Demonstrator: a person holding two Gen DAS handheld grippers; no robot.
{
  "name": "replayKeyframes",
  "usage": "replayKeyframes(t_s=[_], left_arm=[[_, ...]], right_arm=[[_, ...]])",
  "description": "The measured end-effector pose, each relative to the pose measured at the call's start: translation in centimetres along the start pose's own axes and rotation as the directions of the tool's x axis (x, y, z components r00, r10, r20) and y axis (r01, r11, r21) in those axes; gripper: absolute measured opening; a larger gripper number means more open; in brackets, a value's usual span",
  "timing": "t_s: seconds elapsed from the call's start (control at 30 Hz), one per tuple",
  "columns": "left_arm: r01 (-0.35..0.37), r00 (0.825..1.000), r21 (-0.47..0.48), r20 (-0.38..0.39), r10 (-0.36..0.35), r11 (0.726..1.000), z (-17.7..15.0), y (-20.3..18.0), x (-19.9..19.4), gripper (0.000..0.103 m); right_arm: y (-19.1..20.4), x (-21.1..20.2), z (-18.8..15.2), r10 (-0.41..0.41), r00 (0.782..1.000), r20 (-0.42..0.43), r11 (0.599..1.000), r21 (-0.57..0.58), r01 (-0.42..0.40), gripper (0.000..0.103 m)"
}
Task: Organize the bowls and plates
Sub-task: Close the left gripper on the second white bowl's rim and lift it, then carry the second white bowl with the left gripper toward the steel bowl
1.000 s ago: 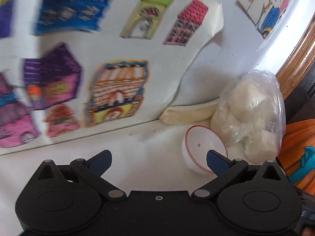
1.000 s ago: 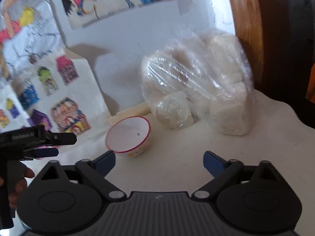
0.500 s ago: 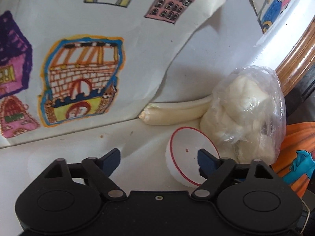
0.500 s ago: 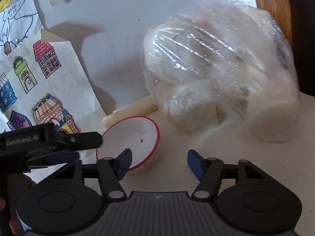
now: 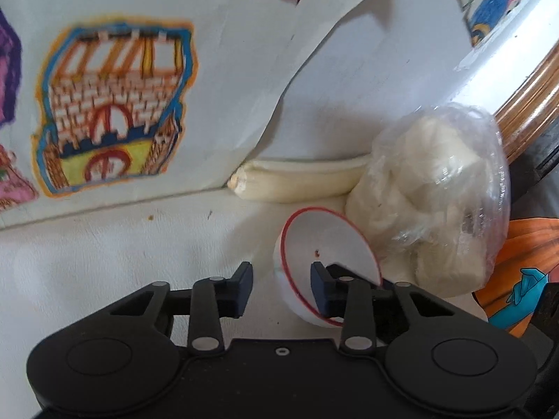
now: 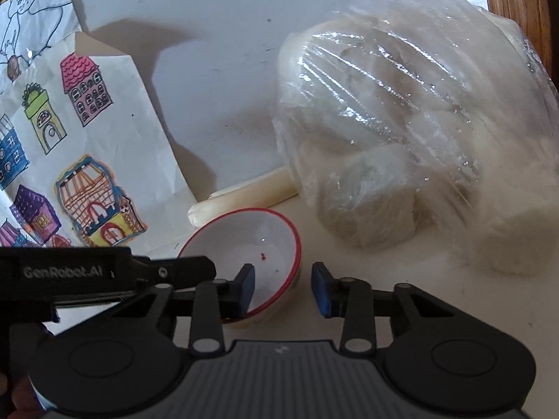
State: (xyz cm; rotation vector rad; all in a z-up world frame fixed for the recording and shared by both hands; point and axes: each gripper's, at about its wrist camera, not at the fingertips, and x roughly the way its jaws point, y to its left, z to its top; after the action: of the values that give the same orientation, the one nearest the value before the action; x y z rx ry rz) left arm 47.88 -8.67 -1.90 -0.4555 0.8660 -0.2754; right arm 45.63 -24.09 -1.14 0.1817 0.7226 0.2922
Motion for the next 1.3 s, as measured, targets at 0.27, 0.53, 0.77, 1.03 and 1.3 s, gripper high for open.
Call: replayKeyframes(t_s=[0.27,0.53,0.77,1.03,1.3], left_arm=[[0.031,1.000,0.010,-0.003,-0.031,0.999,0.1,0.0,0.5,0.022],[0.012,1.000,0.025,-0.009,-0.012,1.000,-0.6,0.0,-0.8,0.015],[0.038,0.999,0.012,-0.006,-0.038,0.999,-1.5,0.2,-2.8,0.012],[0.086,0.996,0.030,0.026,-0.087,0.996,-2.9,-0.8,-7.9,0.012],[0.127,0.989,0.065,0.072,-0.131,0.990,-4.5,-2.2,-15.0,0.012]], right_arm=[[-0.3,-0.5,-0.2,0.013,1.000,0.004,1.000,0.007,-0.013,0.027],[-0.7,-1.4,-0.5,0.014,1.000,0.013,0.998,0.060,-0.015,0.018],[-0.9,-3.9,-1.5,0.017,0.999,0.028,0.996,0.092,-0.019,0.014],[-0.1,-8.9,-2.8,0.030,0.998,0.064,0.994,0.107,-0.037,0.014],[0.9,-14.8,-3.5,0.048,0.990,0.129,0.994,0.090,-0.060,0.014]])
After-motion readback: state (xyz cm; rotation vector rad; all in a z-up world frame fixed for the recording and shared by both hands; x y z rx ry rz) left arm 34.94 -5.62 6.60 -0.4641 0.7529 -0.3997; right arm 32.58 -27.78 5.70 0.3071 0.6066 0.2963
